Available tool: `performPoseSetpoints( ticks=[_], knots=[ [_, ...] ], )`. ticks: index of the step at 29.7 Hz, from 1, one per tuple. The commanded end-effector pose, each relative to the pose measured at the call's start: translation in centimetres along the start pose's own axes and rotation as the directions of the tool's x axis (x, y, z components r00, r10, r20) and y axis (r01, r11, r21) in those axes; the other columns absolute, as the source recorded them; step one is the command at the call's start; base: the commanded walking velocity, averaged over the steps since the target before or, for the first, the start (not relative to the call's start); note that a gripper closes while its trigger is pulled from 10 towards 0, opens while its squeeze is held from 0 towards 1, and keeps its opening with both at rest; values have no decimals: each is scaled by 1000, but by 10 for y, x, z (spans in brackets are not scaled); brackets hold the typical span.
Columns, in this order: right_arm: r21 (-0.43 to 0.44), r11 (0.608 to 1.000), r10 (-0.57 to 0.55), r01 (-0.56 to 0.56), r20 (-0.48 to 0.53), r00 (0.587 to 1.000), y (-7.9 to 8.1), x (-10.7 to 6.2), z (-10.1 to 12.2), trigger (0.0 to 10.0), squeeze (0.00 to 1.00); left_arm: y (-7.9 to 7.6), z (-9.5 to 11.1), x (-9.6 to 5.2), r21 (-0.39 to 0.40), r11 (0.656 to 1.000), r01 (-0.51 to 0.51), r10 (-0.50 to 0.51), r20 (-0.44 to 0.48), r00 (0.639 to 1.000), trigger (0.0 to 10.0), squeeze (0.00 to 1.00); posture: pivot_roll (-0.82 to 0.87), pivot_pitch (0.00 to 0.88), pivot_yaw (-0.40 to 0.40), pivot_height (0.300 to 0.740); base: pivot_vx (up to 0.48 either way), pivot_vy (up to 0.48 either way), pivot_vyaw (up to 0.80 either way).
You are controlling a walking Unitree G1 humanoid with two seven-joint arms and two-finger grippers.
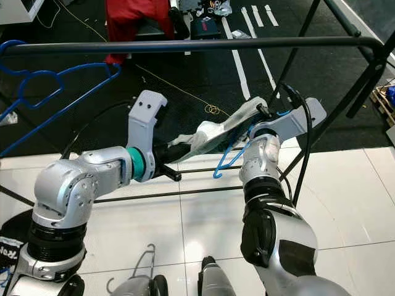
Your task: Hang hanger
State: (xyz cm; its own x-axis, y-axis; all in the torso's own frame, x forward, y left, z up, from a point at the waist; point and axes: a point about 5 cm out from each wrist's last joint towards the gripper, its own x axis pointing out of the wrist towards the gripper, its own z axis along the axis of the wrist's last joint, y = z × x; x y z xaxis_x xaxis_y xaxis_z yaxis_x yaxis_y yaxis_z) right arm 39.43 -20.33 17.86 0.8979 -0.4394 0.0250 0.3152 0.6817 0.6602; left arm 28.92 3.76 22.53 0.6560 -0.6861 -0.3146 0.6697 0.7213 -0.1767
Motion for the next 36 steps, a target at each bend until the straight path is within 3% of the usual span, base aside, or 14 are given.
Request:
performPoseSetpoints(
  ticks=[1,6,9,16,21,30,31,32,33,34,36],
  knots=[
    [34,999,-12,12,-3,1000,0,0,-1,10000,0,-7,-2,-1,-3,999,34,-34,-12,999,10000,0,-36,157,82,740,0,0,0],
    [105,994,-40,41,-11,999,1,0,0,10000,0,-14,-4,-3,-14,997,82,-82,-41,996,10000,0,-35,158,80,740,0,0,0],
    [106,993,-57,56,12,998,2,1,3,10000,0,-17,-6,-3,-20,995,100,-101,-59,993,10000,0,-35,160,78,740,0,0,0],
    [94,971,-233,221,139,963,-6,3,22,10000,0,-40,-5,1,-99,969,227,-237,-94,967,10000,0,-22,170,83,740,0,0,0],
    [124,955,-284,269,130,950,-7,3,23,10000,0,-48,-9,1,-91,959,268,-278,-125,953,10000,0,-23,173,78,740,0,0,0],
    [151,940,-326,305,144,934,-5,3,26,10000,0,-62,-18,2,-150,937,314,-335,-144,931,10000,0,-23,177,75,740,0,0,0],
    [208,972,-115,104,40,993,20,4,12,10000,0,-54,-18,6,-128,958,258,-274,-129,953,10000,0,-28,172,76,740,0,0,0],
    [208,972,-115,104,40,993,20,4,12,10000,0,-54,-18,6,-128,958,258,-274,-129,953,10000,0,-28,172,76,740,0,0,0],
    [220,975,14,-11,-13,1000,34,1,2,10000,0,-45,-19,6,-89,975,203,-213,-132,968,10000,0,-27,172,74,740,0,0,0],
    [220,975,14,-11,-13,1000,34,1,2,10000,0,-45,-19,6,-89,975,203,-213,-132,968,10000,0,-27,172,74,740,0,0,0],
    [181,971,175,-156,-91,980,49,-6,-14,10000,0,-28,-22,4,-18,992,123,-125,-140,982,10000,0,-30,170,73,740,0,0,0]
  ],
)
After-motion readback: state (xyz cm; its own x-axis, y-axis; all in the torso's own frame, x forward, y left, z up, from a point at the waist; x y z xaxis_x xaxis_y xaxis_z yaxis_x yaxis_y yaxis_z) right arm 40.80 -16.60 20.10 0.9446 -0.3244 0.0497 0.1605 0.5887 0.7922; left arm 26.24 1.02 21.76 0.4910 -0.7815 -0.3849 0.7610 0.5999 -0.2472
